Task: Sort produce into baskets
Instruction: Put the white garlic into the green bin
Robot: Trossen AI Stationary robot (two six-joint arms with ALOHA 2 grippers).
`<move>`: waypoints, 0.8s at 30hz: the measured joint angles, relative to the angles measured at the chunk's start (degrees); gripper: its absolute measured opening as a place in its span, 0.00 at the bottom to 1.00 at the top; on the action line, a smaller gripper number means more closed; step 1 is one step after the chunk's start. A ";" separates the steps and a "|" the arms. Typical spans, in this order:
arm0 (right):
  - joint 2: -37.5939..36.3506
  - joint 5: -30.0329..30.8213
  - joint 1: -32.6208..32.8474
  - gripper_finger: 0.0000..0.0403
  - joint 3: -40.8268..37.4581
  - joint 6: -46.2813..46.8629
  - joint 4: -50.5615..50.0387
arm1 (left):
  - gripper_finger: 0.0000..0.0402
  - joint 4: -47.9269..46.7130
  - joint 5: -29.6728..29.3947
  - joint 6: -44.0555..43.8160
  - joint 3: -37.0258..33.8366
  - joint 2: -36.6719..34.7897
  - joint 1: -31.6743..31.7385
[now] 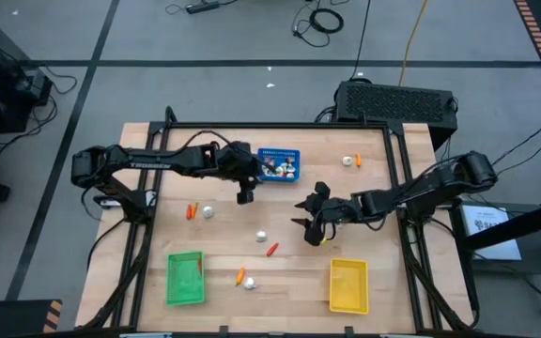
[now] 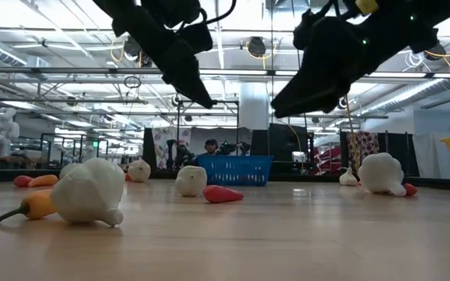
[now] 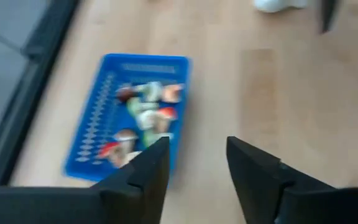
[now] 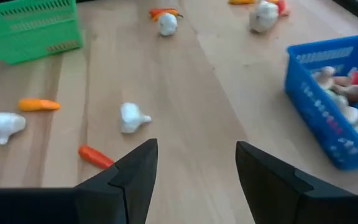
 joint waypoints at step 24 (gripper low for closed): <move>4.70 -0.17 -0.82 0.52 0.07 -11.78 17.39 | 0.61 -9.02 6.37 -12.28 -1.88 -0.25 -28.27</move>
